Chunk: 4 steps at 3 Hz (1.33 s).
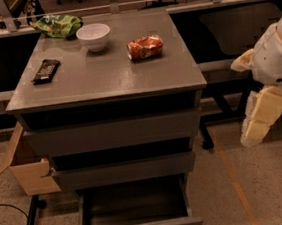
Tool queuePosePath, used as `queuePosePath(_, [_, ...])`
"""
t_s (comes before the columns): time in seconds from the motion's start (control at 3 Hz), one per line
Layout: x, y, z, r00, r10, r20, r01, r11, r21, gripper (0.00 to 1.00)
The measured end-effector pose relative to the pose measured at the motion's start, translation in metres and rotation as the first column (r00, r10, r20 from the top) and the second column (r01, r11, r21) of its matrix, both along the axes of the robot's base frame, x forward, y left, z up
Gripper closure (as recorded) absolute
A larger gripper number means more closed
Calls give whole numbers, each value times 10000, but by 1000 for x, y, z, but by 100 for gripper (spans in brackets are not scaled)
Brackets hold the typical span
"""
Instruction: Close bottom drawer
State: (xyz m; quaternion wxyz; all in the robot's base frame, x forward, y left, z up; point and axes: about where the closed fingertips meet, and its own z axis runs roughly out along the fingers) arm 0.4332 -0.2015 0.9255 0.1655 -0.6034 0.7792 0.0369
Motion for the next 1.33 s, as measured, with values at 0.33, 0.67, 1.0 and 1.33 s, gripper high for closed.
queuePosePath(0.33, [-14, 23, -74, 9936, 409, -1050, -333, 9968, 732, 0])
queuePosePath(0.67, [-34, 47, -153, 9777, 614, -2009, -390, 9928, 1136, 0])
queuePosePath(1.0, [-62, 64, -248, 9449, 339, -3255, 59, 9927, 1204, 0])
queuePosePath(1.33, [-62, 64, -246, 9454, 346, -3240, 49, 9927, 1204, 0])
